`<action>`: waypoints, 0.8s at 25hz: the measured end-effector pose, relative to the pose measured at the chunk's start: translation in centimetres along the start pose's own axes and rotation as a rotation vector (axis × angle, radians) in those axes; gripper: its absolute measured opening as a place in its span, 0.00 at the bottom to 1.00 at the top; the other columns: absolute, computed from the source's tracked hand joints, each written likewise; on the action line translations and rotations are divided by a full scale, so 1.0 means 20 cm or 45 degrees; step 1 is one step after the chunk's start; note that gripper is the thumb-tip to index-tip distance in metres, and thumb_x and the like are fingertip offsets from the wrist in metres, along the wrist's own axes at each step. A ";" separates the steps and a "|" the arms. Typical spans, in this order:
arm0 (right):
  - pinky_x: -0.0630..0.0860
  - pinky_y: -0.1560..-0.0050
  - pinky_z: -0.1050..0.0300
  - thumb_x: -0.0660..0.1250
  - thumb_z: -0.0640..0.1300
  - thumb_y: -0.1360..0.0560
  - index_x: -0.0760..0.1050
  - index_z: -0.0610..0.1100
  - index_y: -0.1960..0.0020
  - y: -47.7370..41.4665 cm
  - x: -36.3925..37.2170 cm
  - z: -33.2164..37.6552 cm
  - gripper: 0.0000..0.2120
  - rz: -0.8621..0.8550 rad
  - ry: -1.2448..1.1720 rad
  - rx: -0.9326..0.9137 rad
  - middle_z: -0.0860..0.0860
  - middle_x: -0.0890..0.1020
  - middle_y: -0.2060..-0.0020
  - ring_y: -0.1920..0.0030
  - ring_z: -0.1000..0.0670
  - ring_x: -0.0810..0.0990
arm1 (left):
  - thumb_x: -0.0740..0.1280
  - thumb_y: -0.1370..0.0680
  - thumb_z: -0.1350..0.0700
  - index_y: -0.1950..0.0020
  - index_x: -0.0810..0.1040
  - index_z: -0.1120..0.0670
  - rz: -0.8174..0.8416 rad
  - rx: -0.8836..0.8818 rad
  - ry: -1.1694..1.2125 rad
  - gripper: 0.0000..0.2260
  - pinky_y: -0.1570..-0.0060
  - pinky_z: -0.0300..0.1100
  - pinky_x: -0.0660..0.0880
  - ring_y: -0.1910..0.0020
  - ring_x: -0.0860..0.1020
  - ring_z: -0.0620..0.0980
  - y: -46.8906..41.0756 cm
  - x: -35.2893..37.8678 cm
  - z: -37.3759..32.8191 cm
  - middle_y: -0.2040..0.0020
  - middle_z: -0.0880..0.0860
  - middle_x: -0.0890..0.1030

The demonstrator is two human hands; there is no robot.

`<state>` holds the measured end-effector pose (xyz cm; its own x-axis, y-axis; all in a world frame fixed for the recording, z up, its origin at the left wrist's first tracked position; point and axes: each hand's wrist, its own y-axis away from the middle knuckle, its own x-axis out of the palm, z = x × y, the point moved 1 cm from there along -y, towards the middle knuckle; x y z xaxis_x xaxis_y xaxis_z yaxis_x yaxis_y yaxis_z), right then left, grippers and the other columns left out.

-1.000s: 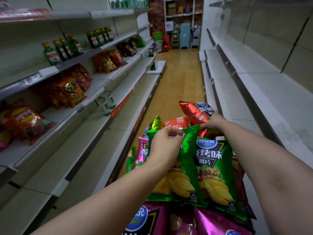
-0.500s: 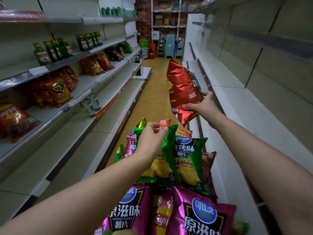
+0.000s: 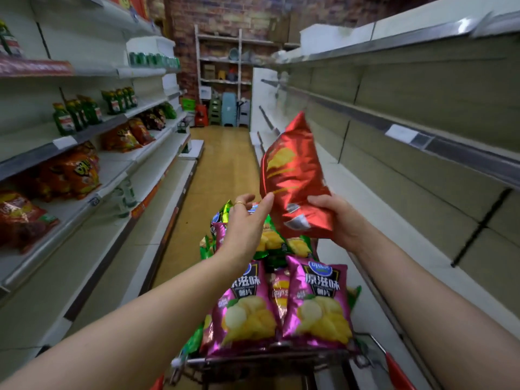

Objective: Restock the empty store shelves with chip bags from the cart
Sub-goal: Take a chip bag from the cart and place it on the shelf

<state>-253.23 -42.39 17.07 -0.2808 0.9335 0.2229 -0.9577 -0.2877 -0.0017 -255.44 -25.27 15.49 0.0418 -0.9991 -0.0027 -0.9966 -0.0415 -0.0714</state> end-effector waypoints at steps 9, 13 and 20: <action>0.69 0.35 0.49 0.69 0.68 0.42 0.62 0.49 0.30 0.63 0.40 0.13 0.45 -0.564 1.359 -0.082 0.50 0.73 0.40 0.37 0.49 0.71 | 0.80 0.46 0.39 0.34 0.71 0.53 0.303 -0.098 0.411 0.44 0.45 0.56 0.78 0.50 0.83 0.56 0.42 0.04 -0.22 0.47 0.54 0.83; 0.74 0.61 0.71 0.65 0.47 0.24 0.74 0.46 0.44 0.93 0.31 0.27 0.10 -0.723 0.934 -0.320 0.50 0.78 0.51 0.56 0.57 0.79 | 0.75 0.31 0.56 0.38 0.75 0.57 0.426 -0.091 0.537 0.23 0.54 0.53 0.81 0.54 0.83 0.58 0.54 0.09 -0.22 0.49 0.59 0.84; 0.79 0.62 0.67 0.63 0.51 0.24 0.68 0.46 0.37 1.51 0.25 0.28 0.17 -0.926 0.644 -0.237 0.52 0.81 0.53 0.60 0.59 0.82 | 0.77 0.38 0.52 0.34 0.70 0.58 0.863 -0.130 0.534 0.35 0.56 0.53 0.80 0.53 0.83 0.62 0.94 0.39 -0.23 0.46 0.62 0.82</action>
<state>-283.12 -47.57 23.59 0.4457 0.8665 -0.2247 -0.8919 0.4082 -0.1950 -274.11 -33.90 18.69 -0.5849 -0.7248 0.3641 -0.7977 0.5952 -0.0967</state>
